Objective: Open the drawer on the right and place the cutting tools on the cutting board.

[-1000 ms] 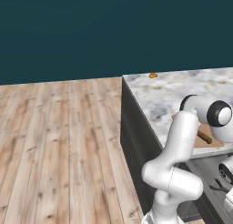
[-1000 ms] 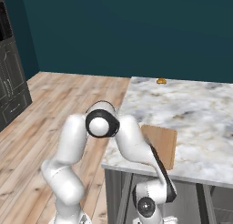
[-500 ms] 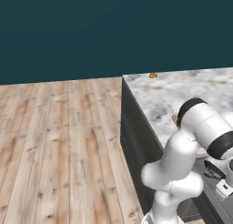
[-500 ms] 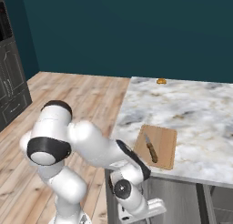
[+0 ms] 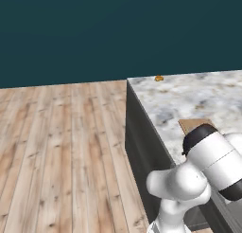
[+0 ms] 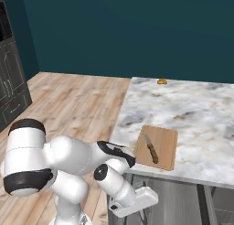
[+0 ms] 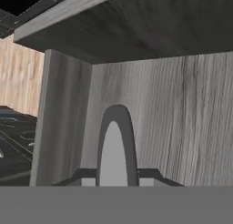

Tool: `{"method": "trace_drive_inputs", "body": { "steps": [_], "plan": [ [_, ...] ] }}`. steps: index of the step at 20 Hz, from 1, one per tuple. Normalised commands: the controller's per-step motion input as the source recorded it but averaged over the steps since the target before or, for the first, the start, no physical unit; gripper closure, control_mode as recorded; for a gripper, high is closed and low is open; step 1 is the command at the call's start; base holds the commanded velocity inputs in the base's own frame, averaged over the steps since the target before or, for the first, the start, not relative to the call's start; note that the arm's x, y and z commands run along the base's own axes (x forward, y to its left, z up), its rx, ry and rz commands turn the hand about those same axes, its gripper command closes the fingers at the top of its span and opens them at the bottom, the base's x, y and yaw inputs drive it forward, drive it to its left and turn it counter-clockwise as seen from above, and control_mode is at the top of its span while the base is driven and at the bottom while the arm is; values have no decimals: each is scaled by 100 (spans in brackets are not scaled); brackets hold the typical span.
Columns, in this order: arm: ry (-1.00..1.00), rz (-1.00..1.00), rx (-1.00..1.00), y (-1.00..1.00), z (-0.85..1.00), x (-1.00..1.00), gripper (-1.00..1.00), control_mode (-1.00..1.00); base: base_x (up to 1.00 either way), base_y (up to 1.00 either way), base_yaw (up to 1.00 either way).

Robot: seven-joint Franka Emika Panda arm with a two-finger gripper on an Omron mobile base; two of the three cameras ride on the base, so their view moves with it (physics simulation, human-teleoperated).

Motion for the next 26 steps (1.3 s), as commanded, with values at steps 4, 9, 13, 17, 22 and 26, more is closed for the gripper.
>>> {"method": "trace_drive_inputs", "body": {
  "steps": [4, 9, 13, 17, 22, 26],
  "plan": [
    [0, -1, 1, -4, 100, 7, 100, -100, 0, 0, 0],
    [4, -2, 7, -38, 100, -8, 100, -100, 0, 0, 0],
    [2, -2, 13, -36, 100, -4, 100, -100, 0, 0, 0],
    [0, 0, 12, -1, 100, 71, 100, -100, 0, 0, 0],
    [11, 0, 10, 0, 100, 100, 100, -100, 0, 0, 0],
    [32, 0, 9, 0, 95, 100, 100, -100, 0, 0, 0]
  ]
}}
